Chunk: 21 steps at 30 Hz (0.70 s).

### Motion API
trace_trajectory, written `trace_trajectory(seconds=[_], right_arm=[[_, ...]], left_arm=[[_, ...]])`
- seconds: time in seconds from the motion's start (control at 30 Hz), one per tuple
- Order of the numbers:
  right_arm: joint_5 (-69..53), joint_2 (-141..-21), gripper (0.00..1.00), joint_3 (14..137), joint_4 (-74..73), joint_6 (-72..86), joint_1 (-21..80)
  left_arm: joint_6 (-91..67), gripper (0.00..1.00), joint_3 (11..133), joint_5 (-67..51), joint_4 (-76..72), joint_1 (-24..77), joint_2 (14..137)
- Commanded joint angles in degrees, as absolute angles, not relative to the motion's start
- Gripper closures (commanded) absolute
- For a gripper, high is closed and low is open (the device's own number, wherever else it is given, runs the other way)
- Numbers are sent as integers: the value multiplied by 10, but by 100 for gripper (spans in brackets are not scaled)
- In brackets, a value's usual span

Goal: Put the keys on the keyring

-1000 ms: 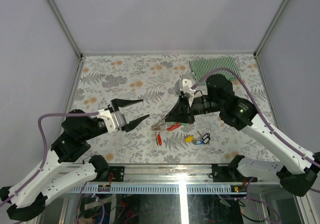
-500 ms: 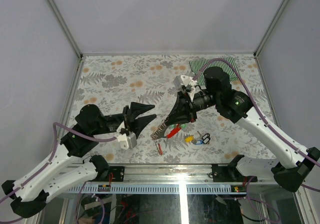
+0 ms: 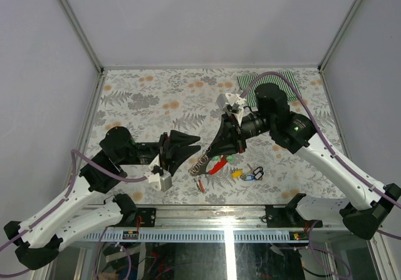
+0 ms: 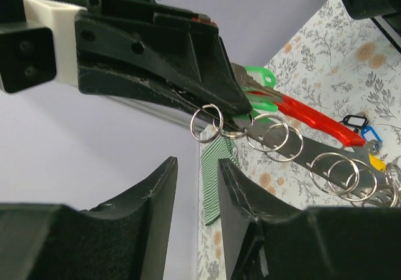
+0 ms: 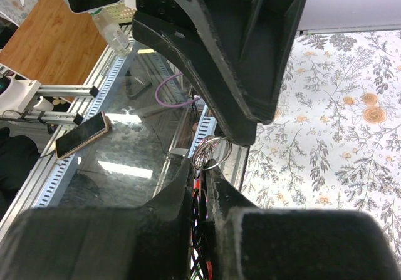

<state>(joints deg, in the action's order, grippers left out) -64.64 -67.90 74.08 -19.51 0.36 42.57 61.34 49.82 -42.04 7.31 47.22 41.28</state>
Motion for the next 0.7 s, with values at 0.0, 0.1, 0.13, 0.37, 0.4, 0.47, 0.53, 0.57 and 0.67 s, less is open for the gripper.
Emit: trace_trajectory(seconds=[0.0,0.1,0.13,0.37,0.4,0.47,0.53,0.57,0.67], right_arm=[[-665,-685,100,763,-153,19,423],[-665,-687,100,763,-152,22,423],[-665,-687,100,762,-150,24,424],[-671,-687,100,761,-143,32,423],[-671,-686,100,760,-144,33,423],[-671,-686,100,759,-146,33,424],[-670,-686,99,758,-147,33,424],[-669,-686,99,756,-147,33,423],[-668,-688,99,756,-146,33,423]], left_arm=[[625,68,526,-458,41,475,414],[621,68,531,-470,31,475,418],[621,68,533,-476,31,475,420],[624,68,535,-500,31,475,430],[624,68,534,-501,31,475,431],[624,68,536,-504,31,475,432],[622,68,539,-510,31,475,432],[622,68,542,-512,31,475,433],[621,68,544,-520,31,475,433]])
